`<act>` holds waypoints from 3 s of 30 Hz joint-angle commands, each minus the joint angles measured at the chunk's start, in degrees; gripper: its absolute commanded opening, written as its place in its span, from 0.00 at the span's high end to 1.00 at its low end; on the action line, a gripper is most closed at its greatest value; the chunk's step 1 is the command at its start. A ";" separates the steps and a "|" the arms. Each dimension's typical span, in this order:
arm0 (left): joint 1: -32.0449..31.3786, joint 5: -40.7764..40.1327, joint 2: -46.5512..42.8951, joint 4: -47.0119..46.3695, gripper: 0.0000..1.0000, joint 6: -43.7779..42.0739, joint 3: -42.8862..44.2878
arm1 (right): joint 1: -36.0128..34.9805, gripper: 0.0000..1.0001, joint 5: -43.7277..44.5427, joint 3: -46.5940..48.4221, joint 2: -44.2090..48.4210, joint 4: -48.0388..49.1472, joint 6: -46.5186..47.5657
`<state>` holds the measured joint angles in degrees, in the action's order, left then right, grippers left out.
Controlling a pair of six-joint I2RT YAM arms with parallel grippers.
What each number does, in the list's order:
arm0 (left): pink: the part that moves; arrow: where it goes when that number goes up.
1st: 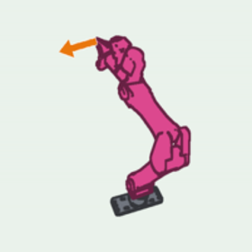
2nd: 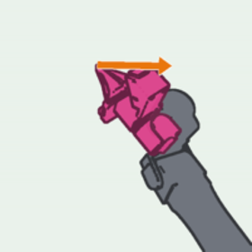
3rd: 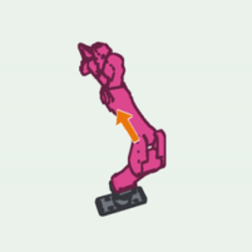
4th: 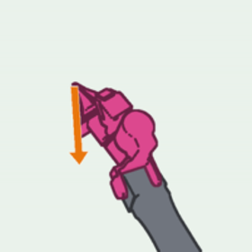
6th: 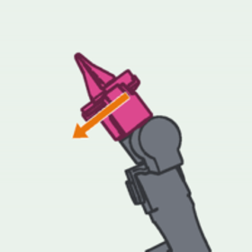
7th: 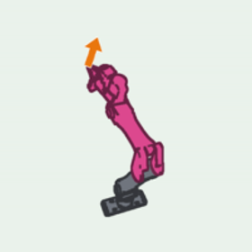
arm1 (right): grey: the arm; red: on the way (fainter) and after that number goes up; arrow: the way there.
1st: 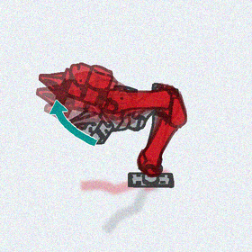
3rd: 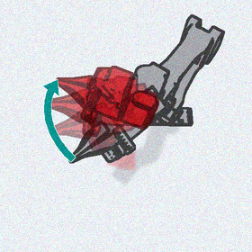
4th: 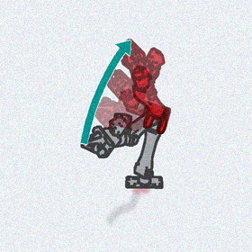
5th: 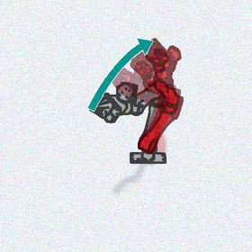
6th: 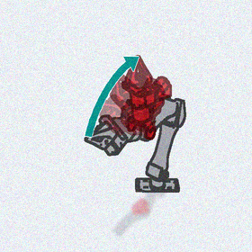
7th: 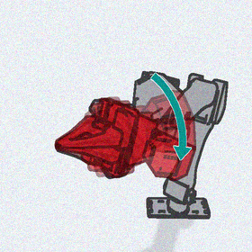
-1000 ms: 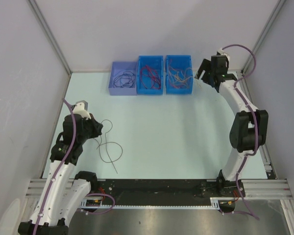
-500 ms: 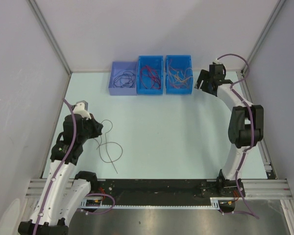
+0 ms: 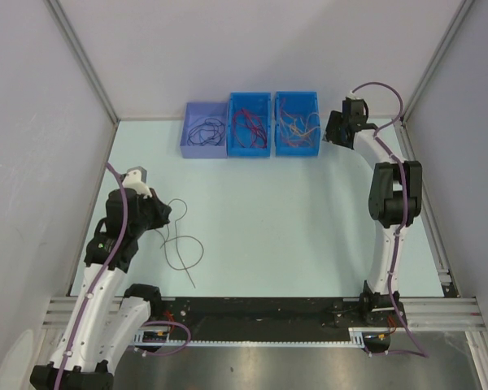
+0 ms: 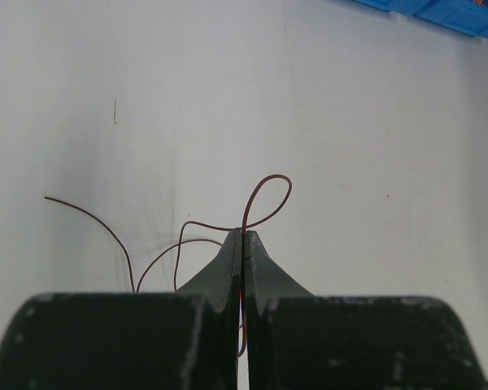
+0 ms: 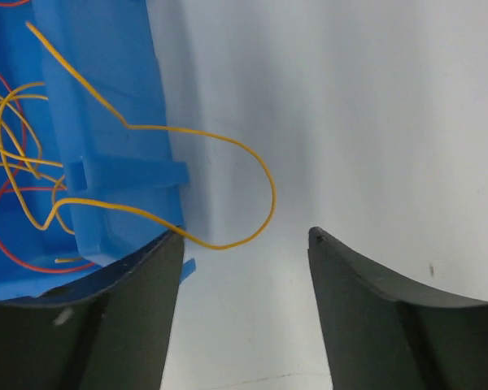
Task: Untangle the cables
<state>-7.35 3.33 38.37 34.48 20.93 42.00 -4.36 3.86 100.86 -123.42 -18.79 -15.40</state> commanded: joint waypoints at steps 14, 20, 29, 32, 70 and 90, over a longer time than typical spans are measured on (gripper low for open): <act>0.94 0.53 0.65 -1.61 1.00 -0.19 0.01 | 0.05 0.86 -2.71 9.62 -4.55 0.15 3.62; 0.94 0.62 0.65 -1.61 1.00 -0.19 0.01 | 0.05 1.00 -3.16 9.44 -3.76 0.59 3.89; 1.03 0.80 0.65 -1.70 1.00 -0.19 0.01 | -0.03 0.74 -4.73 17.87 -6.39 -4.49 2.13; 1.03 0.71 0.57 -1.70 1.00 -0.19 0.01 | -0.56 0.47 -3.86 17.71 -6.58 -5.39 3.18; 1.73 1.68 1.80 -2.05 1.00 -0.27 -0.07 | -1.00 1.00 -7.11 11.99 -5.79 1.21 6.78; 1.73 2.73 0.66 -2.40 1.00 -0.36 -0.16 | -9.52 1.00 -0.07 20.24 5.56 0.85 8.90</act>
<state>-6.17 4.80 40.01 34.37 20.93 41.98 -12.82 3.05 117.32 -119.07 -19.59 -6.79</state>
